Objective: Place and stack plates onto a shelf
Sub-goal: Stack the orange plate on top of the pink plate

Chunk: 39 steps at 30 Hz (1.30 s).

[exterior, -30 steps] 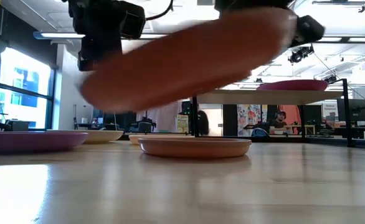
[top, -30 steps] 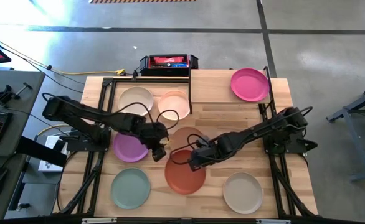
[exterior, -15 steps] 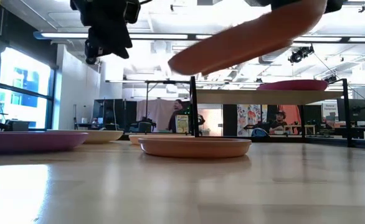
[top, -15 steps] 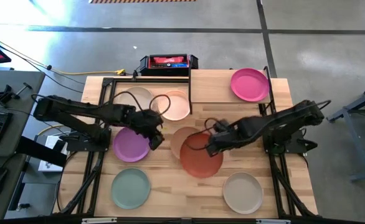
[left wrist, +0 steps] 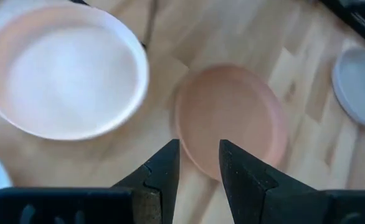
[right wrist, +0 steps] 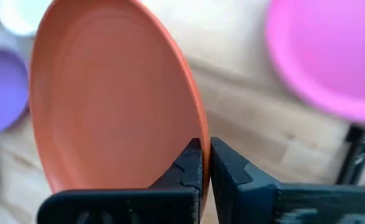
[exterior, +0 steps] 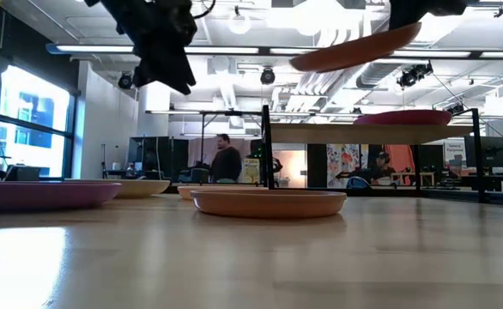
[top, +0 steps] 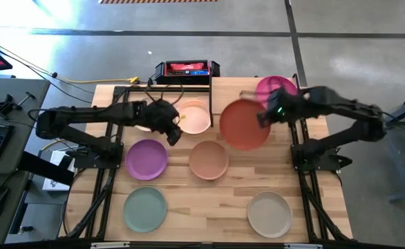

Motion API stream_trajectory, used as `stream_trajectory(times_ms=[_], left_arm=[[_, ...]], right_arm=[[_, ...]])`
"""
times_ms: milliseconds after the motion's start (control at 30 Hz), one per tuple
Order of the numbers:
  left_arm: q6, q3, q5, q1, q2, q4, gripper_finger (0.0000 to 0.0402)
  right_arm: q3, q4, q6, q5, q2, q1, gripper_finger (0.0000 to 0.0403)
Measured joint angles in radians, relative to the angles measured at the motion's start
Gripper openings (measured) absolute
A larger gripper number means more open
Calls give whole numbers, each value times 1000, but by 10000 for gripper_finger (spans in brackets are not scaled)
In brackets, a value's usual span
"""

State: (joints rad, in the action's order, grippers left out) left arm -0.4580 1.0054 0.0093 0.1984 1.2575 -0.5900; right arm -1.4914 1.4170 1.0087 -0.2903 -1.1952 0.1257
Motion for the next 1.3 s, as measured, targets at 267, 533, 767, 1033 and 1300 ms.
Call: stream_trajectory(times_ms=[267,533,767,1033,1300], left_arm=[[1,0,0,129,0,68,104],[80,0,1,207,0,230,104],[150,0,4,246,0,364,104],[182,0,8,279,0,370,104],[222,0,9,282,0,360,104]], right_arm=[[0,1,-198,12,135,315,0],[0,1,-334,28,194,557,0],[0,-40,-467,148,210,730,0],[0,-45,-516,189,210,828,0],[262,-217,-321,244,360,791,0]])
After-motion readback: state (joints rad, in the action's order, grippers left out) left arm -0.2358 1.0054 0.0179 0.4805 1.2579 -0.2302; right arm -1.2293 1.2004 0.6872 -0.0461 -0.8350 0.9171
